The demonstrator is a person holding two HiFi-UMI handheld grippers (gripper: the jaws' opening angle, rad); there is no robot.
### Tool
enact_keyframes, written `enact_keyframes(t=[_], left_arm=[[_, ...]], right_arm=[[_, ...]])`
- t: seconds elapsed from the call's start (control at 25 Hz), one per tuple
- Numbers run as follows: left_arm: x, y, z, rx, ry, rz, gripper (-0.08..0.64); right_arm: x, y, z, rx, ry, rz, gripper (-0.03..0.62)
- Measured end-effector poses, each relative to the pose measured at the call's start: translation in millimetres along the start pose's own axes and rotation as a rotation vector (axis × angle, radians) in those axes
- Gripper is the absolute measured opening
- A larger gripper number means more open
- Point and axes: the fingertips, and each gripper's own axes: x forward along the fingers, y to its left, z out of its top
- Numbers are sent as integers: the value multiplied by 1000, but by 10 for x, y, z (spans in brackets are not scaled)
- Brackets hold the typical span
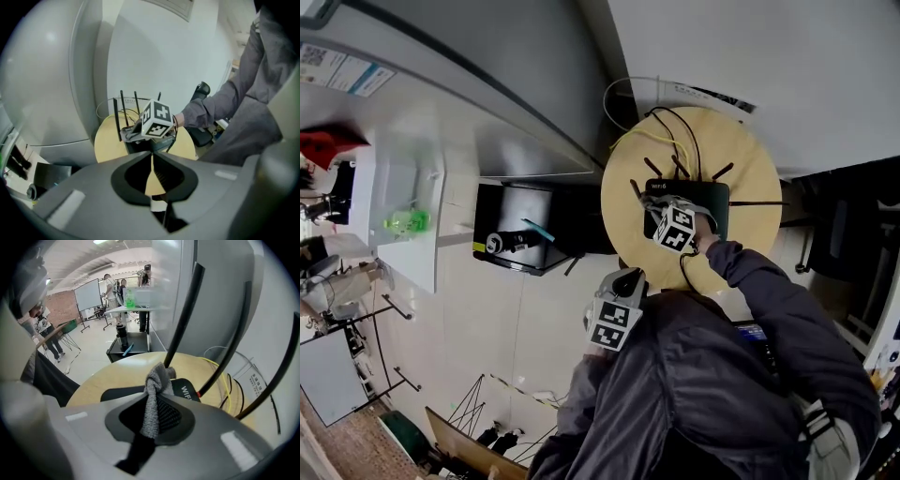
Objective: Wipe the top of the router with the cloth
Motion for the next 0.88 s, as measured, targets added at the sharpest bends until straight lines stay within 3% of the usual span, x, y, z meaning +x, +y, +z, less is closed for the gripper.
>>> enact_keyframes(t=[0.36, 0.52, 0.64, 0.72, 0.88], left_arm=[[30, -49, 3, 43, 4, -37, 12], [28, -59, 26, 48, -3, -35, 12], [-26, -24, 28, 47, -4, -21, 12], [-78, 22, 25, 44, -5, -3, 12], [-90, 13, -14, 21, -12, 16, 12]], right_arm=[[-96, 568, -88, -6, 0, 60, 32], [-124, 639, -128, 12, 0, 75, 34], [-133, 634, -94, 27, -10, 132, 34], [-162, 470, -65, 89, -44, 139, 34], [-293, -374, -206, 187, -53, -27, 34]])
